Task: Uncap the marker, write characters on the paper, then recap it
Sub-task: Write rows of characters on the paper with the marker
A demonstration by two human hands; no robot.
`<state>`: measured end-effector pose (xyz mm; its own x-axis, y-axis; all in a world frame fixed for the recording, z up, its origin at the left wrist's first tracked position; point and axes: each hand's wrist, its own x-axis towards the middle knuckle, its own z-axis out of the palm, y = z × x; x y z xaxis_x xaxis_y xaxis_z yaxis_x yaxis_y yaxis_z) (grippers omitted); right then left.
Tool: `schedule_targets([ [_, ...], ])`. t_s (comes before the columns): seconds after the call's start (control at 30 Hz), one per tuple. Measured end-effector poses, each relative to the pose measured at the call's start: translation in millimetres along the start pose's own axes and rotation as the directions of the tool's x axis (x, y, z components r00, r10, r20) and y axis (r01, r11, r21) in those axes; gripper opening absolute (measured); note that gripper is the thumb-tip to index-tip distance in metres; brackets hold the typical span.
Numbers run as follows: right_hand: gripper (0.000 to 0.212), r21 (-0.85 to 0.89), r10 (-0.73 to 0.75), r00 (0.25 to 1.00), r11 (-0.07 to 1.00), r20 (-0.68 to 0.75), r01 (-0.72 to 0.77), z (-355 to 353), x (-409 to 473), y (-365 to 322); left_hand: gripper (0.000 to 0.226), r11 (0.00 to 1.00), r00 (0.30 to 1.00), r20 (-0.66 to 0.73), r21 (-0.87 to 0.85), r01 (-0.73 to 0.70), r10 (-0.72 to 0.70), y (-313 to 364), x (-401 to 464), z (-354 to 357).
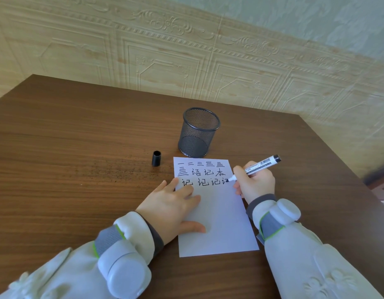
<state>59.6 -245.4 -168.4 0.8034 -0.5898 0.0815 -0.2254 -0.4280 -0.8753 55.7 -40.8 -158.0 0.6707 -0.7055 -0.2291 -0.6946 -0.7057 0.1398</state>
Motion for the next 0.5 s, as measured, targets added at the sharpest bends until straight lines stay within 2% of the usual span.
schedule_targets([
  [0.37,0.026,-0.029,-0.018,0.999,0.999,0.027,0.018,-0.1,-1.4,-0.6,0.078,1.0,1.0,0.016,0.01,0.008,-0.008,-0.6,0.5,0.9],
  [0.5,0.024,-0.044,-0.017,1.0,0.999,0.014,0.017,0.6,-0.4,1.6,0.072,1.0,1.0,0.007,0.008,0.004,-0.004,-0.9,0.7,1.2],
])
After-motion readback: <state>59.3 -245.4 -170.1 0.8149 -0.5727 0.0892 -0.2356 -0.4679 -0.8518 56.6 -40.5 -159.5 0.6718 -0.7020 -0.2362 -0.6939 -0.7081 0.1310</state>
